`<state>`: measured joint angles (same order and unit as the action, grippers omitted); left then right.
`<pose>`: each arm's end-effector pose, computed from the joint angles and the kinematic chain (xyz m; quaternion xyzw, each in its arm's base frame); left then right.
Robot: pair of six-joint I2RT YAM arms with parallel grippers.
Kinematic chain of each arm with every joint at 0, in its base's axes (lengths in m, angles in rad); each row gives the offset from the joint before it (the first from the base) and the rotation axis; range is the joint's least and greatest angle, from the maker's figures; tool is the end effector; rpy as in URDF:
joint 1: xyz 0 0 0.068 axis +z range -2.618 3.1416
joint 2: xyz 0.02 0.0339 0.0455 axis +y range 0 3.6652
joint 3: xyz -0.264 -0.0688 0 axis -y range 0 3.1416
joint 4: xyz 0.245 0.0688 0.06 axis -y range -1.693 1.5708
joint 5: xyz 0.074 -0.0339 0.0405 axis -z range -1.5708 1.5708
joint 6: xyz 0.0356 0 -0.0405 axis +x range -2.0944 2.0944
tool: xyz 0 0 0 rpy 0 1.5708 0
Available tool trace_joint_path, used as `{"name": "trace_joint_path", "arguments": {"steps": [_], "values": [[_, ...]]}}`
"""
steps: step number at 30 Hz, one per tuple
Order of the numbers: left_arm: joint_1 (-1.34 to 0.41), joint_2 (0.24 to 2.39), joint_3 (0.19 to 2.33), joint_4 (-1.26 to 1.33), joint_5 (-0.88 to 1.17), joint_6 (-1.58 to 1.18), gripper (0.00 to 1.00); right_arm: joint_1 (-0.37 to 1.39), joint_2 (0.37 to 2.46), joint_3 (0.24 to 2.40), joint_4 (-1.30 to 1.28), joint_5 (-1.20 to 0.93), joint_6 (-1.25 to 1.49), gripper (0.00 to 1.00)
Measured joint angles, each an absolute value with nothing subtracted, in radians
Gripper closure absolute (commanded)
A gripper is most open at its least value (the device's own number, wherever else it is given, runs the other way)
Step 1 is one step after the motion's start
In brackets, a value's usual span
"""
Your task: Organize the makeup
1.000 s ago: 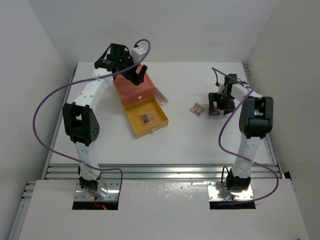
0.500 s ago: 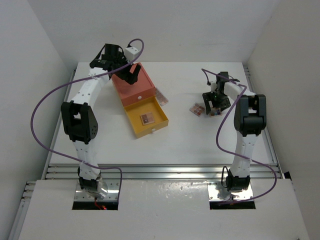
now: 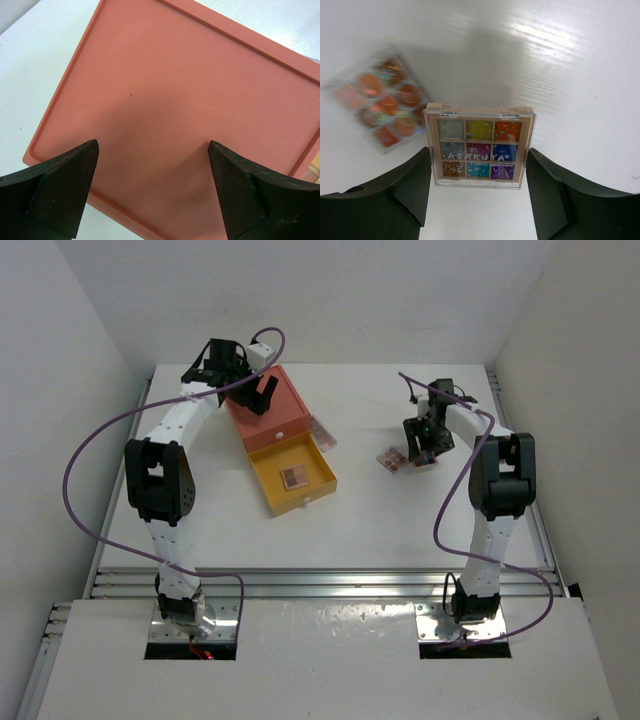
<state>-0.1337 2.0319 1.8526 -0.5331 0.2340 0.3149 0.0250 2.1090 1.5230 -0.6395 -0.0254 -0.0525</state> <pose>0.4661 -0.0710 0.2943 0.2482 0.8697 -0.0683 0.4212 0.4296 0.0116 0.1516 -0.0403 0.9842 0.0101 0.1719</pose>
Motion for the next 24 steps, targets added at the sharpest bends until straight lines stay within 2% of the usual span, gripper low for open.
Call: {"name": "trace_joint_path", "arguments": {"steps": [4,9,18,24], "values": [[-0.129,2.026,1.825,-0.490,0.237,0.295,0.03,0.126,1.983,1.525,-0.599,-0.012,0.024,0.99],[-0.124,2.000,1.767,-0.429,0.243,0.275,0.03,0.345,1.888,1.591,-0.495,-0.009,0.101,1.00],[-0.113,1.985,1.726,-0.368,0.250,0.252,0.03,0.637,2.039,1.747,-0.397,-0.059,0.268,1.00],[-0.102,1.985,1.716,-0.348,0.264,0.241,0.03,0.749,2.127,1.678,-0.368,-0.083,0.357,1.00]]}}
